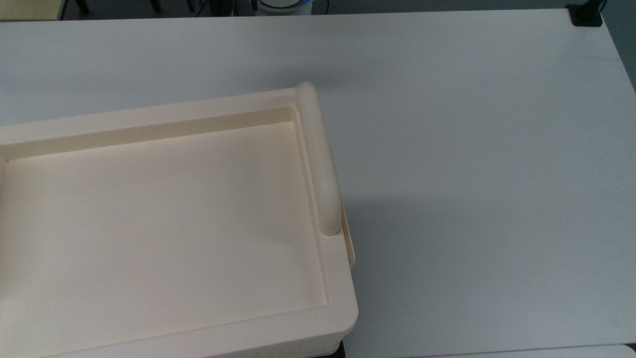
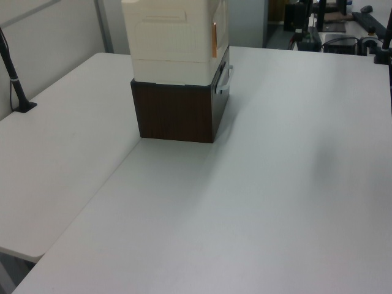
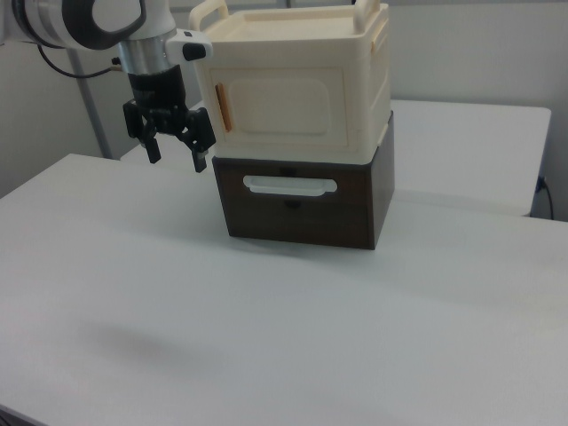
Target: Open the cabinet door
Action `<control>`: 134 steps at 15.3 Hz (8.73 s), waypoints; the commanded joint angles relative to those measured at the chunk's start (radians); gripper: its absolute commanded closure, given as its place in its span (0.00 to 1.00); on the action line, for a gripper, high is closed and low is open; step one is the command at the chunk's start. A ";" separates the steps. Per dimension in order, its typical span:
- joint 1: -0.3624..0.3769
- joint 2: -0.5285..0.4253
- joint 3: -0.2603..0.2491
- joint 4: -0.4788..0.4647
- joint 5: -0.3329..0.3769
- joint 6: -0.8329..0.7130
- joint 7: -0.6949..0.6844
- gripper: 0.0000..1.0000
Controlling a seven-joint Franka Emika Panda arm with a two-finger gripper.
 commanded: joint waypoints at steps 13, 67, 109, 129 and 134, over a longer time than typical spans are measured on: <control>0.001 0.038 0.010 0.022 -0.002 0.269 -0.188 0.00; 0.038 0.269 0.042 0.099 0.216 0.851 -0.116 0.73; -0.337 0.030 -0.142 0.080 0.178 0.251 -0.321 0.00; -0.214 0.065 -0.062 0.105 0.187 0.309 -0.137 0.00; -0.291 0.072 -0.073 0.105 0.169 0.297 -0.258 0.00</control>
